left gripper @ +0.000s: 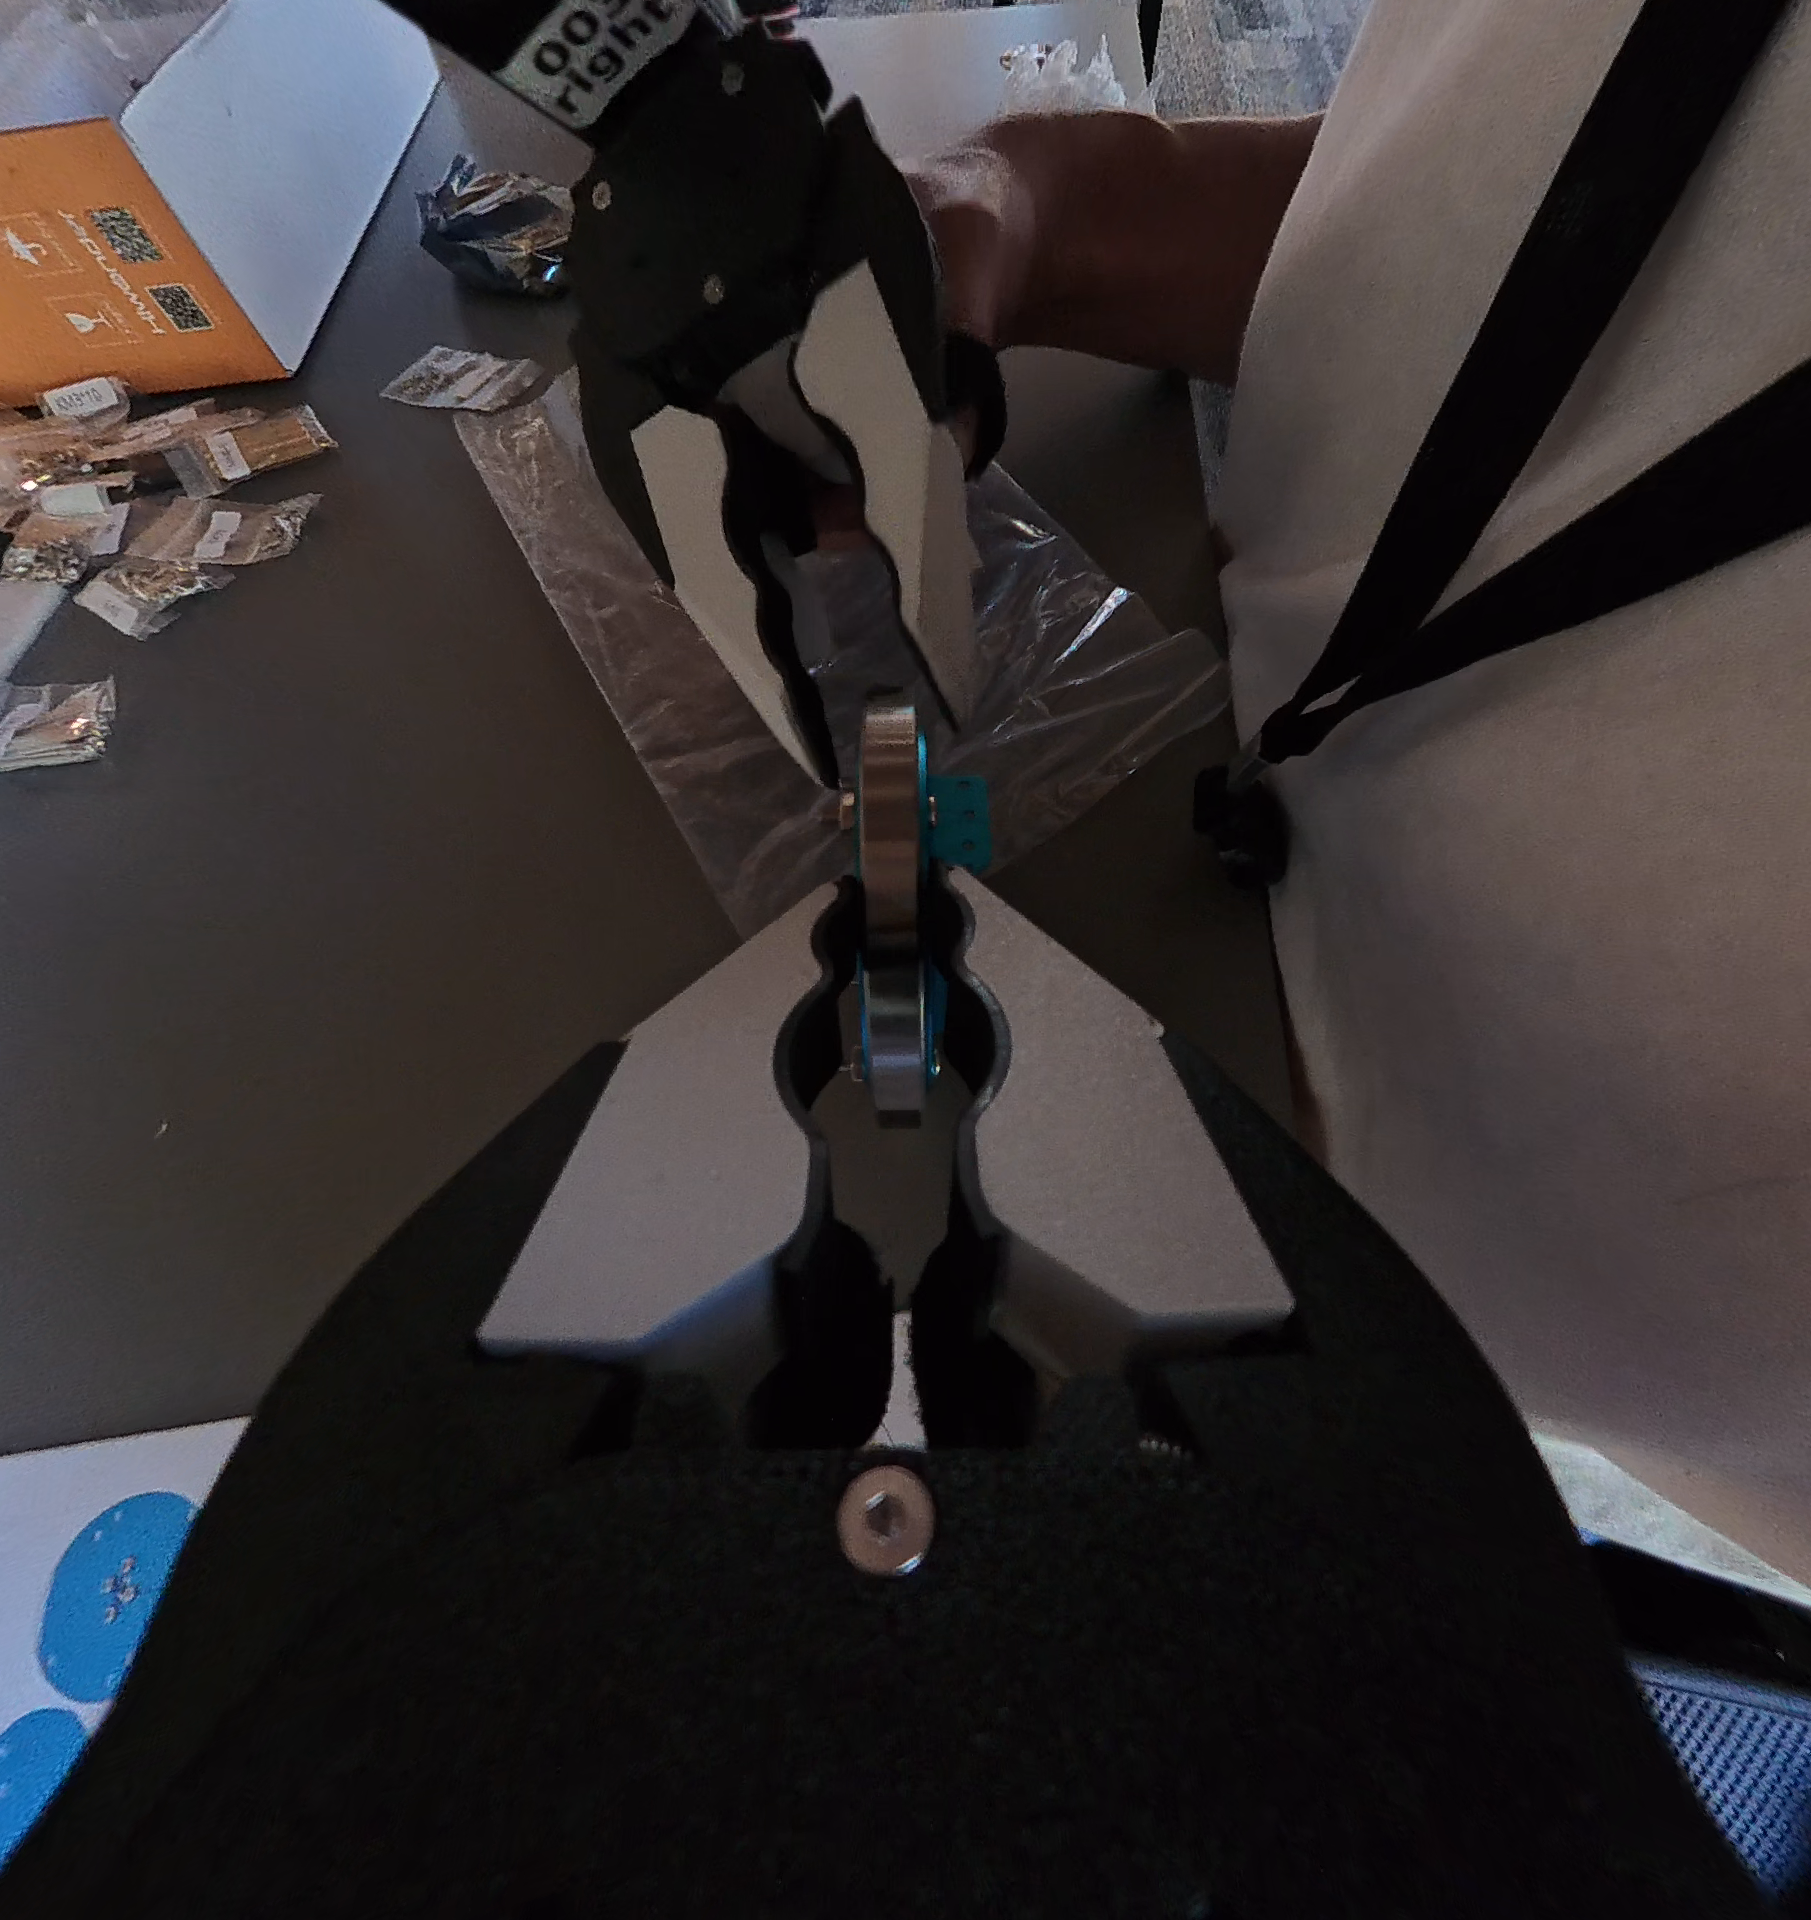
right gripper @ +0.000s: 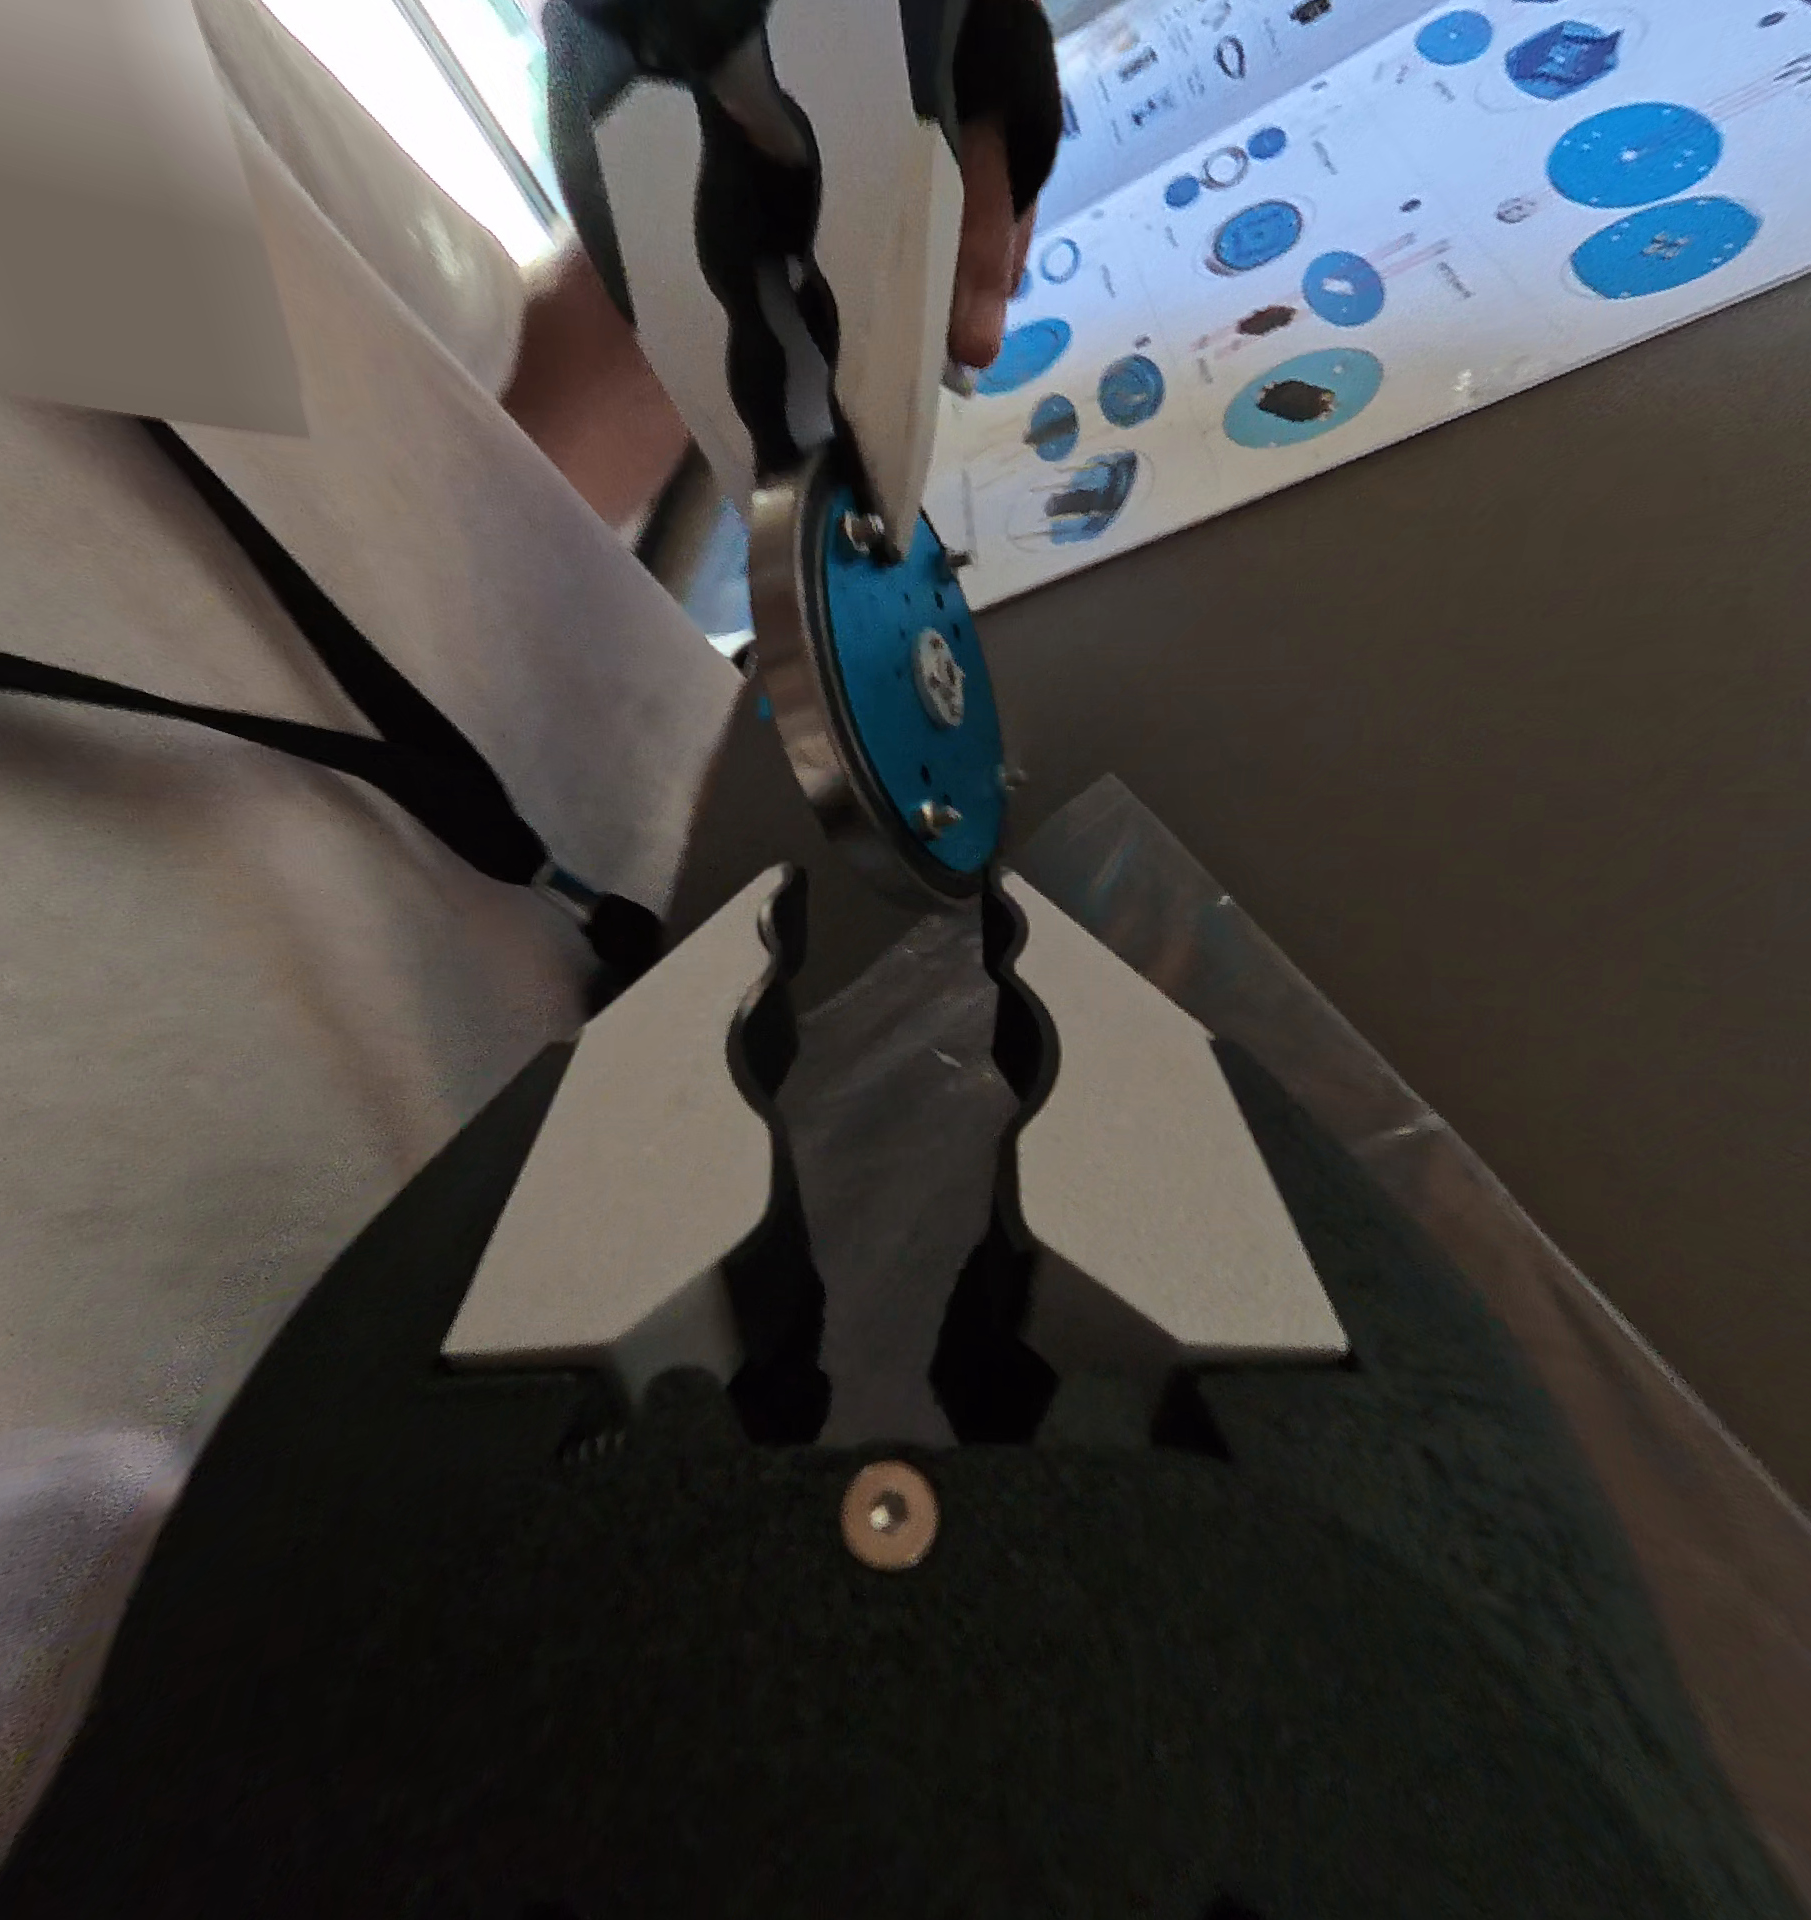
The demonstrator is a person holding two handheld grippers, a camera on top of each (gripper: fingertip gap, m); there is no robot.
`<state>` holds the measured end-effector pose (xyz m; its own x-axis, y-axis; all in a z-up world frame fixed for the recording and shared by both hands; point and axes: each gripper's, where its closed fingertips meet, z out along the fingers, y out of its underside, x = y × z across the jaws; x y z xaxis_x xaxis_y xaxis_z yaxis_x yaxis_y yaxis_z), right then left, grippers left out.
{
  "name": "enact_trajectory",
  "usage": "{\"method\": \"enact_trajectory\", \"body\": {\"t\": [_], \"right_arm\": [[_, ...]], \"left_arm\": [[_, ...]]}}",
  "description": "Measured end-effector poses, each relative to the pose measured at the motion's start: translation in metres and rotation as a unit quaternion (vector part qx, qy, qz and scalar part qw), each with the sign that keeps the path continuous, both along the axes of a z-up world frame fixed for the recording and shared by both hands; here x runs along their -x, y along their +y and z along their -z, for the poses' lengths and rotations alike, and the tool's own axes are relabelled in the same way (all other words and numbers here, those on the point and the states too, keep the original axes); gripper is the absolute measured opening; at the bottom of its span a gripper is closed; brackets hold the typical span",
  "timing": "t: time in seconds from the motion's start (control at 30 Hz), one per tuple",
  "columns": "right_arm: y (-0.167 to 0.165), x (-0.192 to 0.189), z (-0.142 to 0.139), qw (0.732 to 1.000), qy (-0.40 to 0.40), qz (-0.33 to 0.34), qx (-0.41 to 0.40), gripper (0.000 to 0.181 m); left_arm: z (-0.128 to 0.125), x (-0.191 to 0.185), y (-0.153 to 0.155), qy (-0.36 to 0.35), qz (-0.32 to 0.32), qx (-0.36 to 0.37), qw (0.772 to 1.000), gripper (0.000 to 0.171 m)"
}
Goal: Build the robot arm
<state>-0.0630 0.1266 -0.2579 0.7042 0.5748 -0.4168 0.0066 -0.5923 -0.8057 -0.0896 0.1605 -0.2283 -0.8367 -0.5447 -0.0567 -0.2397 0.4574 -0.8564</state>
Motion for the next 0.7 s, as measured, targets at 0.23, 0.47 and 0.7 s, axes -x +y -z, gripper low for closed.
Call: {"method": "enact_trajectory", "body": {"t": [0.23,0.47,0.7], "right_arm": [[0.013,0.011,0.003,0.988,-0.118,-0.018,-0.101,0.015],[0.01,0.02,0.001,0.993,-0.064,-0.063,-0.078,0.015],[0.011,0.016,0.0,0.989,-0.102,-0.063,-0.082,0.015]], "left_arm": [[0.001,0.007,0.006,-0.002,0.007,0.016,1.0,0.013],[0.001,0.017,0.005,-0.015,0.05,0.01,0.999,0.014],[0.0,0.015,0.003,-0.062,0.065,-0.063,0.994,0.014]]}}
